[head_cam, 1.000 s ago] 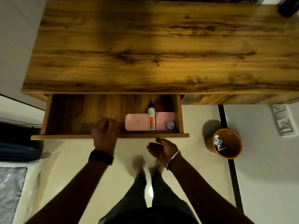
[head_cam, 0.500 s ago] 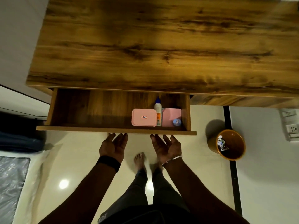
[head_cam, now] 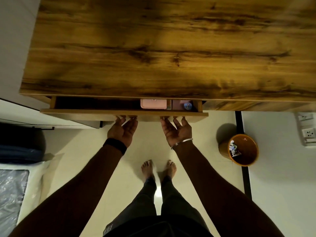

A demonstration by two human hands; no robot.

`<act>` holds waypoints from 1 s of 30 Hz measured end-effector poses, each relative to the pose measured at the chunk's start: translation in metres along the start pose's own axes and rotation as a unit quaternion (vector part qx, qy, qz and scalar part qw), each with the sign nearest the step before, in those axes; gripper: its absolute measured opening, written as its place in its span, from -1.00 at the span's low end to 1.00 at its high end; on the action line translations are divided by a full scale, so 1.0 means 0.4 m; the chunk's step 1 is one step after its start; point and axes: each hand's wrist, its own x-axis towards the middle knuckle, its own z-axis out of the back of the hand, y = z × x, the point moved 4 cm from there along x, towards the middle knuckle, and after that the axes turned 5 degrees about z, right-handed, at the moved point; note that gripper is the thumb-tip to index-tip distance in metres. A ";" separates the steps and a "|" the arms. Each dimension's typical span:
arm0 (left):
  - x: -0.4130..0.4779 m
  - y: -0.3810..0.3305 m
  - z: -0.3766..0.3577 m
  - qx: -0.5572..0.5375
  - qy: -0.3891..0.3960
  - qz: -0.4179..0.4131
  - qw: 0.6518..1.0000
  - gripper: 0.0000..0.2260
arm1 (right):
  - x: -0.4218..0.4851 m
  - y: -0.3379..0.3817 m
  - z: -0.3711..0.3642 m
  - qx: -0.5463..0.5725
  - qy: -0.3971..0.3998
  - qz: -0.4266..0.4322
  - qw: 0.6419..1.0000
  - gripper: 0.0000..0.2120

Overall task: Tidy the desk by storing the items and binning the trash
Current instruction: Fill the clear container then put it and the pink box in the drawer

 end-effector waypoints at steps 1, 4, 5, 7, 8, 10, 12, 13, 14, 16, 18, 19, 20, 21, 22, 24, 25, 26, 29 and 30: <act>0.010 -0.010 -0.016 0.007 0.004 -0.001 1.000 -0.72 | 0.009 0.006 -0.017 0.002 0.003 0.003 1.000 -0.55; 0.042 -0.037 -0.056 0.028 0.010 -0.002 1.000 -0.65 | 0.035 0.023 -0.063 0.000 0.014 0.008 1.000 -0.53; 0.049 -0.046 -0.071 0.035 0.016 -0.002 0.999 -0.65 | 0.043 0.028 -0.079 0.000 0.018 0.011 1.000 -0.53; 0.059 -0.065 -0.103 0.044 0.027 -0.009 0.999 -0.67 | 0.059 0.039 -0.110 0.003 0.021 0.016 1.000 -0.52; 0.062 -0.072 -0.116 0.047 0.028 -0.011 0.998 -0.68 | 0.067 0.042 -0.122 0.004 0.020 0.019 1.000 -0.53; 0.067 -0.077 -0.134 0.049 0.022 -0.011 0.999 -0.68 | 0.078 0.045 -0.138 0.003 0.010 0.023 1.000 -0.56; 0.073 -0.073 -0.136 0.049 0.024 -0.006 0.999 -0.67 | 0.082 0.041 -0.142 -0.003 0.007 0.023 1.000 -0.57; 0.075 -0.071 -0.133 0.054 0.025 -0.005 0.998 -0.67 | 0.081 0.040 -0.141 -0.008 0.005 0.023 1.000 -0.56; 0.075 -0.070 -0.129 0.058 0.029 -0.005 0.998 -0.66 | 0.082 0.039 -0.137 -0.011 0.003 0.024 1.000 -0.55; 0.074 -0.069 -0.123 0.071 0.035 -0.009 0.997 -0.65 | 0.080 0.038 -0.131 -0.021 0.006 0.027 0.999 -0.53; 0.063 -0.066 -0.119 0.098 0.033 -0.019 0.994 -0.65 | 0.074 0.038 -0.126 -0.054 0.001 0.035 0.998 -0.53; 0.051 -0.062 -0.122 0.123 0.032 -0.022 0.992 -0.64 | 0.067 0.036 -0.125 -0.076 0.002 0.037 0.996 -0.56; 0.039 -0.056 -0.124 0.154 0.029 -0.030 0.987 -0.62 | 0.058 0.034 -0.122 -0.100 -0.001 0.041 0.994 -0.60; 0.024 -0.050 -0.125 0.199 0.019 -0.049 0.979 -0.60 | 0.047 0.034 -0.118 -0.126 -0.003 0.045 0.991 -0.63; 0.009 -0.044 -0.129 0.247 0.009 -0.078 0.966 -0.58 | 0.036 0.034 -0.114 -0.152 0.002 0.046 0.987 -0.66; -0.038 -0.041 -0.150 0.330 0.000 -0.154 0.931 -0.53 | 0.006 0.042 -0.117 -0.217 0.016 0.059 0.974 -0.73; -0.061 -0.041 -0.166 0.355 0.009 -0.190 0.916 -0.52 | -0.011 0.051 -0.124 -0.245 0.026 0.073 0.966 -0.76; -0.083 -0.040 -0.185 0.373 0.024 -0.227 0.899 -0.51 | -0.030 0.063 -0.135 -0.270 0.035 0.096 0.957 -0.79; -0.145 -0.057 -0.268 0.417 0.076 -0.326 0.845 -0.46 | -0.102 0.118 -0.215 -0.306 0.076 0.164 0.935 -0.80; -0.157 -0.070 -0.305 0.420 0.093 -0.353 0.831 -0.47 | -0.121 0.144 -0.248 -0.308 0.090 0.196 0.926 -0.80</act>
